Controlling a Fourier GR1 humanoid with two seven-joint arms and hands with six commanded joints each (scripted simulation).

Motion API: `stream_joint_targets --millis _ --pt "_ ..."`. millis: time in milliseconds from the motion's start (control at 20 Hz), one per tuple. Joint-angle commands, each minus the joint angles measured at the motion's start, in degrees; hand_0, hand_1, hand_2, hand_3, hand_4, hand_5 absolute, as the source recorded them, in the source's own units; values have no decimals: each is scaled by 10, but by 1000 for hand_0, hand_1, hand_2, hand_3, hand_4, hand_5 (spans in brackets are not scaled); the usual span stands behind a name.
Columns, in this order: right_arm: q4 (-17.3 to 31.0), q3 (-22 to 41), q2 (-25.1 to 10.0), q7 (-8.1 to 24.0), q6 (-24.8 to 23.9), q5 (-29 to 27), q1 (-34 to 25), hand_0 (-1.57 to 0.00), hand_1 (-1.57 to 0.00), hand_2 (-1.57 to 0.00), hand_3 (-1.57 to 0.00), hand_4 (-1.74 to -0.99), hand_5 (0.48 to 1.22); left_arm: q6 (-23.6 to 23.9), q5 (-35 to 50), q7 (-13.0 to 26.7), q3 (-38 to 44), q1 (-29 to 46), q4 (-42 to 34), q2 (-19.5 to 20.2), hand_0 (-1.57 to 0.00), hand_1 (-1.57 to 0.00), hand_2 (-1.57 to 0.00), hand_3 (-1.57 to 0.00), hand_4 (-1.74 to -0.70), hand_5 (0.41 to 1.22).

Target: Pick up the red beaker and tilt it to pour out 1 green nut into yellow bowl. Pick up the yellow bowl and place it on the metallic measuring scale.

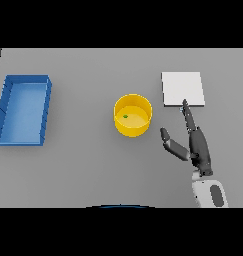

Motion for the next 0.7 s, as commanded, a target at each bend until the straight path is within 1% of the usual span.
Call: stream_joint_targets --millis 0,50,100,150,200,250,300,350,400,450,500,600,650 --pt "3 4 5 11 -1 3 -5 1 1 1 1 -1053 651 15 21 6 16 21 -10 3 -1571 -1571 -1571 -1452 -1741 1221" --pt "8 4 3 15 -4 10 -9 1 1 1 1 -1048 652 27 41 14 29 45 -24 4 -1571 -1571 -1571 -1459 -1741 1221" --pt "9 4 0 9 -6 13 -8 1 1 1 1 -1047 651 33 63 30 42 70 -39 6 -1571 -1571 -1571 -1467 -1741 1221" --pt "11 6 1 11 -11 21 -11 1 1 1 1 -1048 651 41 81 40 52 94 -58 3 -1571 -1571 -1571 -1470 -1741 1221" --pt "0 4 -8 11 -10 23 -4 1 1 1 1 -1052 648 52 102 40 62 123 -88 2 -1571 -1571 -1571 -1474 -1741 1221" --pt "-9 6 -12 7 -8 25 2 1 1 1 1 -1054 648 57 116 57 67 144 -116 4 -1571 -1571 -1571 -1476 -1741 1221" --pt "-7 6 -11 10 -10 27 -1 1 1 1 1 -1046 649 60 129 68 70 169 -152 1 -1571 -1571 -1571 -1479 -1741 1221" --pt "-5 6 -9 17 -7 24 -5 1 1 1 1 -1041 650 65 139 88 69 200 -187 1 -1571 -1571 -1571 -1480 -1741 1221" --pt "-4 2 -12 18 -6 19 -7 1 1 1 1 -1035 650 70 151 116 72 233 -225 -1 -1571 -1571 -1571 -1464 -1741 1221" --pt "-2 4 -12 15 -3 19 -6 1 1 1 1 -1026 648 74 160 134 70 265 -270 -2 -1571 -1571 -1571 -1450 -1741 1221" --pt "3 3 -12 25 -7 25 -9 1 1 1 1 -1020 645 83 169 139 67 296 -309 -9 -1571 -1571 -1571 -1442 -1741 1221" --pt "4 4 -10 4 -5 20 1 1 1 1 1 -1020 646 98 178 156 68 340 -365 -11 -1571 -1571 -1571 -1445 -1741 1221" --pt "6 4 -10 4 -2 18 2 1 1 1 1 -1015 646 105 186 164 68 361 -390 -18 -1571 -1571 -1571 -1455 -1741 1221"
